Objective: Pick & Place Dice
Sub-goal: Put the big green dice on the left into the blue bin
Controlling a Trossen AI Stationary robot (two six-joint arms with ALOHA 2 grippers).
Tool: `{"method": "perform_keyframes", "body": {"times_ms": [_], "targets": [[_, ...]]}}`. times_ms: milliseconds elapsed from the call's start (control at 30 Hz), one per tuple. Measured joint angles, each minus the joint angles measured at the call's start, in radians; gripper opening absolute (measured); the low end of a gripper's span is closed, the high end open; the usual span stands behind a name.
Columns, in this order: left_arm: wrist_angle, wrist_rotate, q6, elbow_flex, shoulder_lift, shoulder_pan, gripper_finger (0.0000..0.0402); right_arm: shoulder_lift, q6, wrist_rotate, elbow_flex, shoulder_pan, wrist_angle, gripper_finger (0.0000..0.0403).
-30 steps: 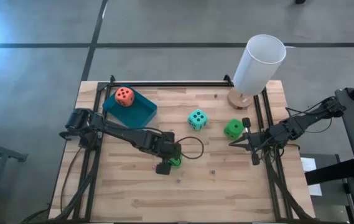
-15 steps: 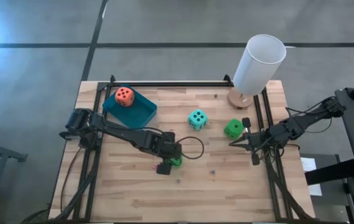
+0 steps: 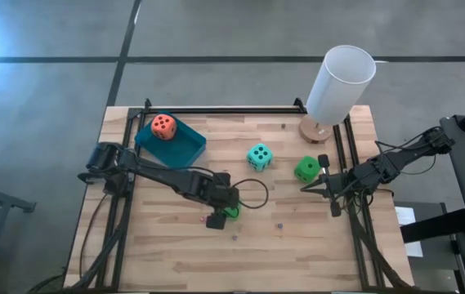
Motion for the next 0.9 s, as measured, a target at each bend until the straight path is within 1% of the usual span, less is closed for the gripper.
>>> {"method": "perform_keyframes", "body": {"times_ms": [200,300,500,633,900], "targets": [[-0.009,0.003,-0.008,0.000,-0.037,-0.001,0.0322,0.000,0.000,0.000,0.000,0.000,0.000,0.0008],[-0.009,0.003,-0.033,0.000,-0.039,-0.001,0.0315,0.000,0.000,0.000,0.000,0.000,0.000,0.0008],[0.008,0.009,-0.034,-0.001,-0.038,-0.001,0.0311,0.000,0.000,0.000,0.000,0.000,0.000,0.0008],[0.041,0.051,-0.034,-0.006,-0.038,-0.001,0.0323,0.000,0.000,0.000,0.000,0.000,0.000,0.0008],[0.037,0.053,-0.033,-0.023,-0.038,-0.001,0.0362,0.000,0.000,0.000,0.000,0.000,0.000,0.0008]]}}
